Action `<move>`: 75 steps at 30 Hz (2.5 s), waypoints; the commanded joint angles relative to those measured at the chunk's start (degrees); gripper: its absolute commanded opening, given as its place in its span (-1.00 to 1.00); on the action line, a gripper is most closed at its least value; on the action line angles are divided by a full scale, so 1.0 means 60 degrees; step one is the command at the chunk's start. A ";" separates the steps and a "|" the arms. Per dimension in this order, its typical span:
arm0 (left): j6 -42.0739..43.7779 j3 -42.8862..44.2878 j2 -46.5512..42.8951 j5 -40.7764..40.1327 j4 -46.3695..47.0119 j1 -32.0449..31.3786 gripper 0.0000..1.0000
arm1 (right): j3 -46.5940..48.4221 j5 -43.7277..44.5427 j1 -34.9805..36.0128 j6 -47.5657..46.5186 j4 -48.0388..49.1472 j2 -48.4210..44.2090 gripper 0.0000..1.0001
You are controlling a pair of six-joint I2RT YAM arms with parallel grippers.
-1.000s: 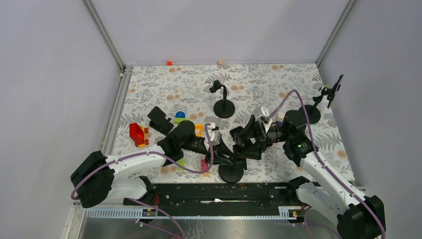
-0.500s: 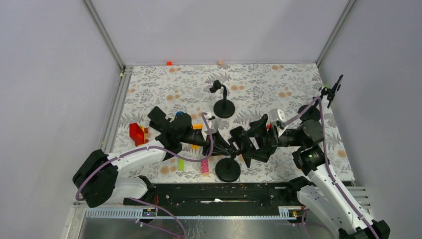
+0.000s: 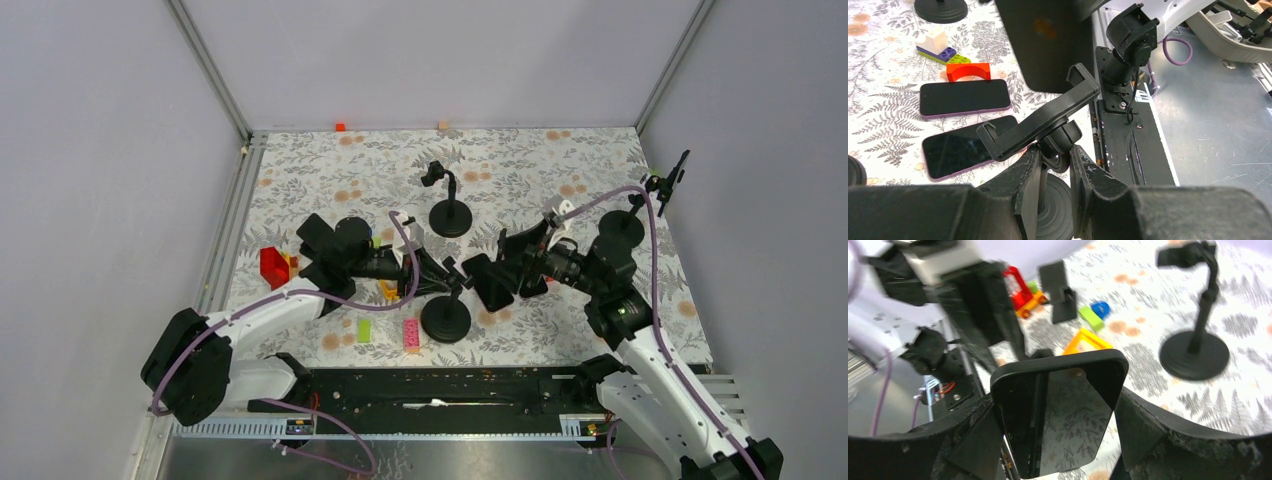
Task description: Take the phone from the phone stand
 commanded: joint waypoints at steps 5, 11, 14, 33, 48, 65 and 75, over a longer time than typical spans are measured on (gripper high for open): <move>0.0176 -0.0710 -0.1381 -0.1648 0.0957 0.0073 -1.00 | 0.0040 0.2876 0.0120 0.0612 -0.0866 0.0827 -1.00; 0.0308 -0.1311 -0.2099 -0.3272 0.0998 0.0120 -1.00 | -0.0088 0.4439 0.1510 0.0779 -0.1091 0.1533 -1.00; 0.0472 -0.1389 -0.2278 -0.3934 0.0871 0.0121 -1.00 | -0.0027 0.5185 0.2173 0.1039 -0.1163 0.2107 -1.00; 0.0425 -0.2144 -0.1402 -0.7759 0.3202 0.0861 -1.00 | 0.1289 0.6558 0.4110 0.1622 -0.0635 0.6010 -1.00; 0.0315 -0.0361 0.1444 -0.7034 0.4610 0.3250 -1.00 | 0.3148 0.6931 0.4383 0.0789 -0.1799 0.8269 -1.00; -0.0239 0.0467 0.2846 -0.6868 0.5247 0.3871 -0.60 | 0.4570 0.8357 0.4873 0.0400 -0.3389 1.0806 -0.44; -0.0382 0.0368 0.2592 -0.6780 0.5031 0.3886 -0.05 | 0.4581 0.8062 0.4941 0.0456 -0.3390 1.0769 0.23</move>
